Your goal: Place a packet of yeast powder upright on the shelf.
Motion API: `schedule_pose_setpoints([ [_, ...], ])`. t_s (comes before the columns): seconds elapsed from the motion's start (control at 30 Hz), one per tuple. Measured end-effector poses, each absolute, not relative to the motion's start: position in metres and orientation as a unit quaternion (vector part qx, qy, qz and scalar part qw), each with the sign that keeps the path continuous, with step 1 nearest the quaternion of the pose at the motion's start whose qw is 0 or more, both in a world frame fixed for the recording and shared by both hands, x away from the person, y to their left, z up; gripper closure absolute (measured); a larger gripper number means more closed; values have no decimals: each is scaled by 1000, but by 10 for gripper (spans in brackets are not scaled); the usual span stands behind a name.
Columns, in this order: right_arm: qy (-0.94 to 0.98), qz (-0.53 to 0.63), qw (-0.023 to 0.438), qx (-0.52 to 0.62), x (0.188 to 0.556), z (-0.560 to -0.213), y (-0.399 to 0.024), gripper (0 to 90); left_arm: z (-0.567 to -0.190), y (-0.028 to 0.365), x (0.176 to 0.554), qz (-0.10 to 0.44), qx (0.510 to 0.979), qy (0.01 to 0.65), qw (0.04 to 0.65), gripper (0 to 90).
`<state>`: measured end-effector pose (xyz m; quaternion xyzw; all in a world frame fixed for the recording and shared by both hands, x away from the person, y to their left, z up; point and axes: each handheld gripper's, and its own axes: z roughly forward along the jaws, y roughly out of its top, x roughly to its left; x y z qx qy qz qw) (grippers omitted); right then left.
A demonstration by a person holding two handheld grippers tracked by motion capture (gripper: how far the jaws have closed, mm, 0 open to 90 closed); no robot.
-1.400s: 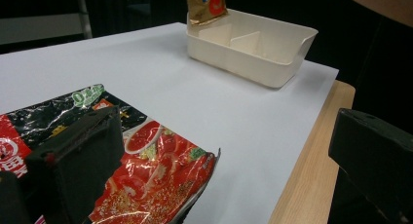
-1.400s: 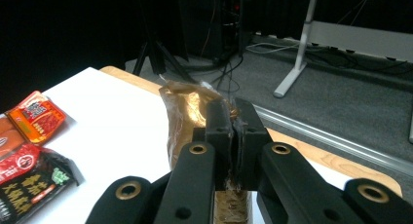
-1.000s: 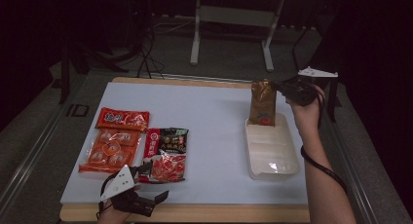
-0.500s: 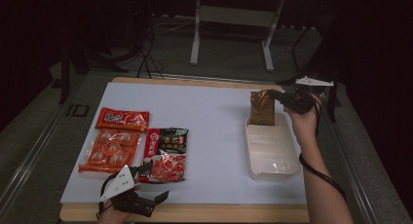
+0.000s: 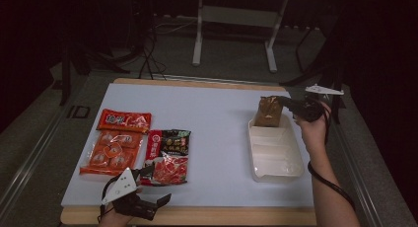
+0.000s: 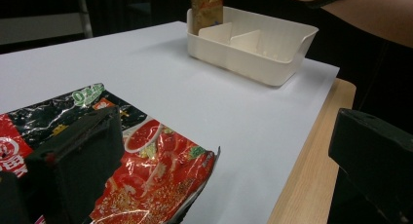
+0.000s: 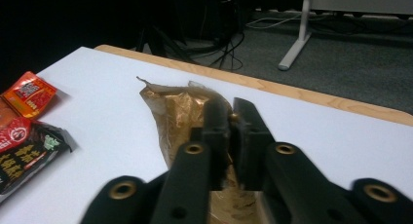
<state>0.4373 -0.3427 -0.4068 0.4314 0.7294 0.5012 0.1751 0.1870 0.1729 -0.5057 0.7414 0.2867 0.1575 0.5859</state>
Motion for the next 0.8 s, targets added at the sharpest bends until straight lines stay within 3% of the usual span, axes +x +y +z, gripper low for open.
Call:
schedule_pose_setpoints([
  [0.23,728,495,187,436,433,-397,-344,641,-506,173,187,158,742,286,586,1],
  [0.57,724,516,219,403,409,-361,-334,355,-506,173,187,157,742,287,585,1],
  [0.73,711,547,204,391,394,-351,-324,163,-506,173,186,158,742,287,585,1],
  [0.8,717,553,190,381,387,-349,-319,136,-506,173,186,157,742,287,586,1],
])
